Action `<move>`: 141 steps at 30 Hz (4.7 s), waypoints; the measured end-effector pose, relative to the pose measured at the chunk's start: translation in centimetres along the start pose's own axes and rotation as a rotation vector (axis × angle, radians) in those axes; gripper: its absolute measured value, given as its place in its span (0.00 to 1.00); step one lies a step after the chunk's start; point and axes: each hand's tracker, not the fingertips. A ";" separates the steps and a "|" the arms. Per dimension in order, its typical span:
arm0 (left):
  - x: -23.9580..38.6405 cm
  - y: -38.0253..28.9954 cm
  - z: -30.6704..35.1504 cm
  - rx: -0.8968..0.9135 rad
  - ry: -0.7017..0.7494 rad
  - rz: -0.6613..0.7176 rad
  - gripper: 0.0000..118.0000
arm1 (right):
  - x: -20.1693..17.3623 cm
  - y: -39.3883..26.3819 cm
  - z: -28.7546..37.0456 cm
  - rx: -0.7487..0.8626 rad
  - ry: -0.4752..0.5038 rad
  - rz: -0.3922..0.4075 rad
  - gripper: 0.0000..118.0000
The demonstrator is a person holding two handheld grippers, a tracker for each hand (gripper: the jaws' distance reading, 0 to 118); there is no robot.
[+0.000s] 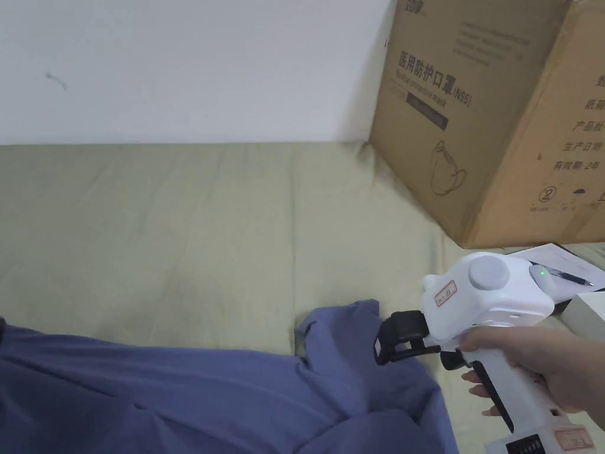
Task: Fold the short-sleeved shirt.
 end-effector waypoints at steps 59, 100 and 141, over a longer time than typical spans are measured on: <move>0.3 16.4 37.8 0.726 0.091 0.063 0.01 | -9.4 11.1 52.3 1.081 0.156 0.121 0.01; 2.4 -25.8 14.1 0.305 -0.127 0.097 0.01 | 4.5 -28.7 15.0 0.480 0.170 0.108 0.01; 8.6 -32.5 24.5 0.628 -0.169 0.119 0.92 | -4.6 -38.0 22.9 0.926 0.269 0.044 0.90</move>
